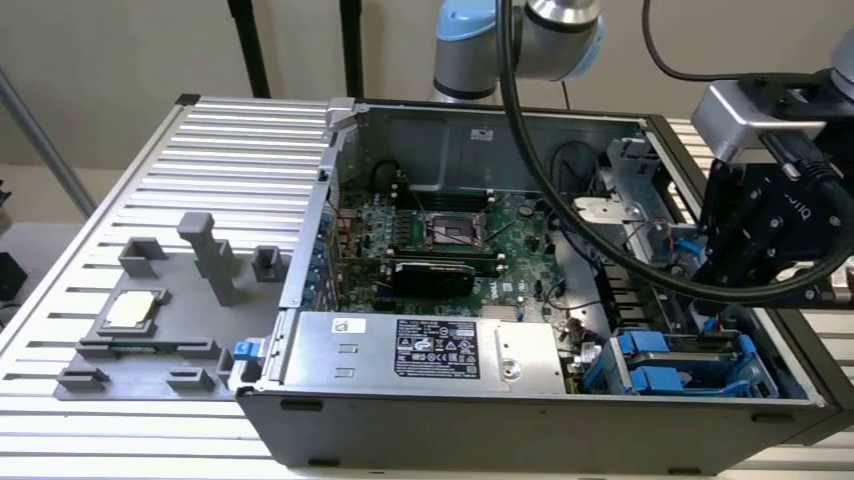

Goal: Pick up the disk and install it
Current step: 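Insert the second disk wire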

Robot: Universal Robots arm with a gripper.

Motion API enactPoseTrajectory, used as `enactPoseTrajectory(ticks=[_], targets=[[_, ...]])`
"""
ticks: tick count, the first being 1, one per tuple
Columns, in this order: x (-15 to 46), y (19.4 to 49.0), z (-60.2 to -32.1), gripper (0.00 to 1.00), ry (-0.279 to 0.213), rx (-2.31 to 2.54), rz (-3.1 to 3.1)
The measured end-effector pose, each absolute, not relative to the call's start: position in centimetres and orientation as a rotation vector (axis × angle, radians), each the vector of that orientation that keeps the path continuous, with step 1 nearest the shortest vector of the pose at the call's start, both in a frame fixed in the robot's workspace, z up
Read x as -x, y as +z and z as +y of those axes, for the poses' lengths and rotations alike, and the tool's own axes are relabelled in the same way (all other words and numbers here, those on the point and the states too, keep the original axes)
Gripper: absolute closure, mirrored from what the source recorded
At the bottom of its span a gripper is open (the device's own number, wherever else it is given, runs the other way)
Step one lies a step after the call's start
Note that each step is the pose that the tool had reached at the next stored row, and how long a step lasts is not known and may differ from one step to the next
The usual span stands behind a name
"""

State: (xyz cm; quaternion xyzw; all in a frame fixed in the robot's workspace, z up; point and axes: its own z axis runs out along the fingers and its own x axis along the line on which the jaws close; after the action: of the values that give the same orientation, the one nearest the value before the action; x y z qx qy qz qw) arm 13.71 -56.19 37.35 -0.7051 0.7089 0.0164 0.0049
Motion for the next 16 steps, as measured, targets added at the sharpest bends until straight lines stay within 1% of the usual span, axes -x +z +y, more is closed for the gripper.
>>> enactPoseTrajectory(ticks=[5,6,16], targets=[[-13.70,37.02,-55.97,0.00,0.048,2.207,2.225],[-13.70,36.95,-55.93,1.00,0.047,2.206,2.226],[-13.15,36.45,-55.88,1.00,0.039,2.203,2.225]])
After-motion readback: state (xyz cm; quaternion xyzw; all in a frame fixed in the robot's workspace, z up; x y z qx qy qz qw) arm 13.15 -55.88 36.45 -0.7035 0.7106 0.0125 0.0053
